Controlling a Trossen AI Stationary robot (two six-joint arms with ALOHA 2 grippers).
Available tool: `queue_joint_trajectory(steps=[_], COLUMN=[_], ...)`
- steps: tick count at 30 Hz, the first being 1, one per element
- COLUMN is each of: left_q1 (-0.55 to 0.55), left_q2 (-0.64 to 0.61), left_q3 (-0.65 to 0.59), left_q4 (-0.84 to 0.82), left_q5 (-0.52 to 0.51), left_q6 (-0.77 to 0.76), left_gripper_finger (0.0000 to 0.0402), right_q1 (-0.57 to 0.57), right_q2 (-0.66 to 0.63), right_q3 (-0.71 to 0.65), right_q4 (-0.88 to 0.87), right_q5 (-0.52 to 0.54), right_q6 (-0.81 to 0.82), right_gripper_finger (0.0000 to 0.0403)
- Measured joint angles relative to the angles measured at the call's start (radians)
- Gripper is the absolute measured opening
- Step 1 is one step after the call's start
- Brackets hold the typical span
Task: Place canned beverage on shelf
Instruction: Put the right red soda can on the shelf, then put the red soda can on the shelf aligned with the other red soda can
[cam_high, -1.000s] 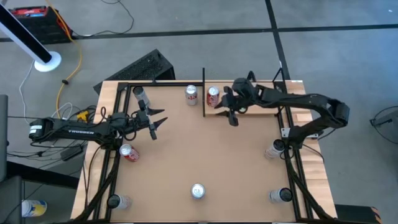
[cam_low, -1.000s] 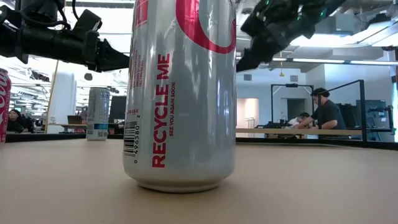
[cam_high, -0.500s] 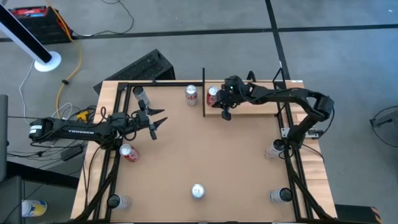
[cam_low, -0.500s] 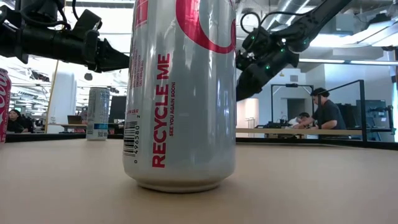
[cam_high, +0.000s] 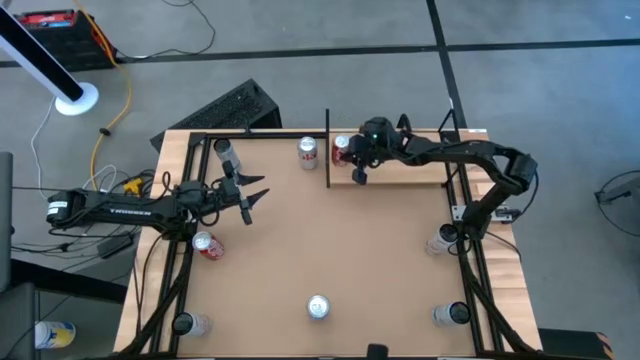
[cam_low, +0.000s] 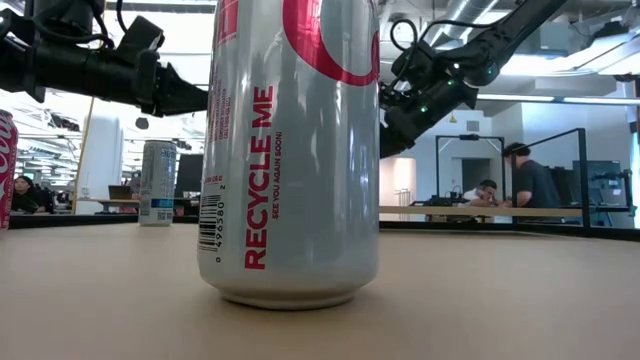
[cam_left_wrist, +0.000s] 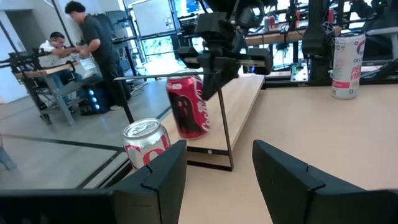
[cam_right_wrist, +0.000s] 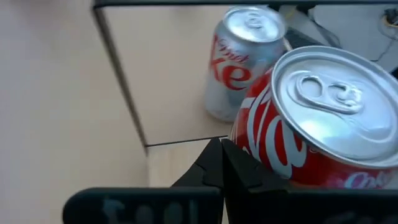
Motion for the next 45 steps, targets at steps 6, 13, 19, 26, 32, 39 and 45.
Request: queue_joint_trajectory(steps=[6, 13, 19, 26, 32, 39, 45], left_q1=[0.0, 0.0, 0.0, 0.0, 0.0, 0.0, 0.0], left_q2=[0.0, 0.0, 0.0, 0.0, 0.0, 0.0, 0.0], left_q3=[0.0, 0.0, 0.0, 0.0, 0.0, 0.0, 0.0], left_q4=[-0.002, -0.002, -0.002, -0.002, -0.002, -0.002, -0.001], left_q5=[0.0, 0.0, 0.0, 0.0, -0.001, 0.0, 0.001], left_q6=[0.0, 0.0, -0.001, 0.001, 0.004, 0.001, -0.01], left_gripper_finger=[0.0171, 0.0171, 0.0171, 0.0171, 0.0171, 0.0171, 0.0171], right_q1=[-0.008, -0.034, -0.054, -0.079, -0.091, -0.092, -0.079], right_q2=[0.0, 0.0, 0.048, 0.078, 0.077, 0.077, 0.051], right_q3=[0.0, 0.0, 0.001, 0.0, 0.0, 0.0, -0.001], right_q4=[0.011, 0.053, 0.138, 0.137, 0.153, 0.161, 0.105], right_q5=[0.024, 0.039, 0.042, 0.042, 0.068, 0.098, 0.092], right_q6=[0.001, 0.01, 0.032, 0.033, 0.036, 0.04, 0.06], right_gripper_finger=[0.0017, 0.0017, 0.0017, 0.0017, 0.0017, 0.0017, 0.0017])
